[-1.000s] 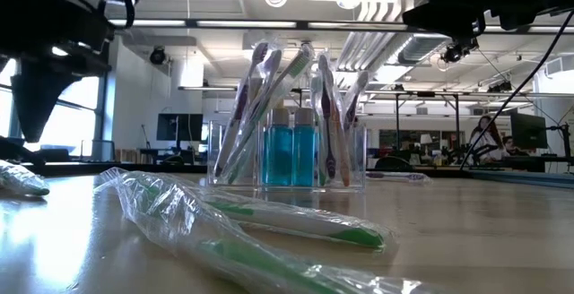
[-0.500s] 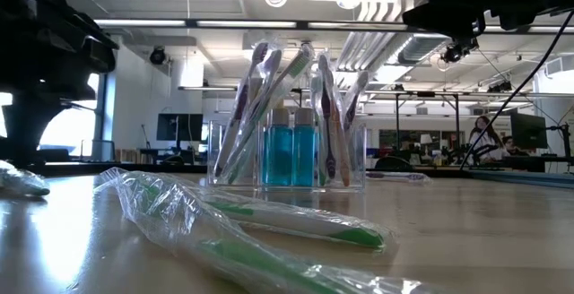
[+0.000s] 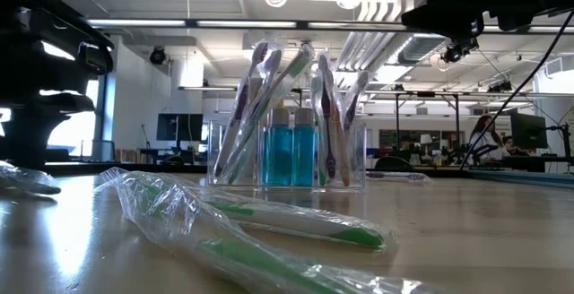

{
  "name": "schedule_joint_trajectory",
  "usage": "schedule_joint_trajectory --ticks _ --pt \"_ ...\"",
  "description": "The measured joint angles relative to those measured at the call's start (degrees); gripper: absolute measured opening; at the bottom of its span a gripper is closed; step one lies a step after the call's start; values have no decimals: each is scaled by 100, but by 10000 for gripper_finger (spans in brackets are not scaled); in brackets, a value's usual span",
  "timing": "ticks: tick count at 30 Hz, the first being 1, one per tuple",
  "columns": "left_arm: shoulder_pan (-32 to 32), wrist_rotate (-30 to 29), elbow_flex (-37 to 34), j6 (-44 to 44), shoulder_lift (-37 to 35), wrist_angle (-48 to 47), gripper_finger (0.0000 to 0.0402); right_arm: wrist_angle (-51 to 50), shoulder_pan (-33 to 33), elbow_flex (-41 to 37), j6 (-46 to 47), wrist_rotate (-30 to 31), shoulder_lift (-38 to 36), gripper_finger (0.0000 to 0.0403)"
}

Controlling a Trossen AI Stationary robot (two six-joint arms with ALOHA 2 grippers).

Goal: Pick & Place toothbrushing station
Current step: Put the green toothbrush into the transparent organizer

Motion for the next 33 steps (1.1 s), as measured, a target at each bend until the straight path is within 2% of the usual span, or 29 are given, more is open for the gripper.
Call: schedule_joint_trajectory --ticks 3,8,9,15,22,29,33 --pt "-3 5 35 239 13 36 121 -3 -78 0 11 2 0 266" --pt "-4 85 115 581 24 103 24 -109 -228 0 262 -140 0 266" --pt "-4 79 132 593 24 87 16 -159 -263 0 311 -212 0 266" --pt "-7 -42 319 819 35 -73 17 -259 -450 -2 466 -526 0 266" --pt "7 -1152 1267 1289 50 -178 11 -248 -480 -2 473 -979 0 266" --pt "-414 -2210 2662 2643 289 -146 8 -210 -480 -1 473 -1811 0 266" --pt "-813 -2890 3360 3761 570 342 8 -212 -478 -2 492 -1921 0 266"
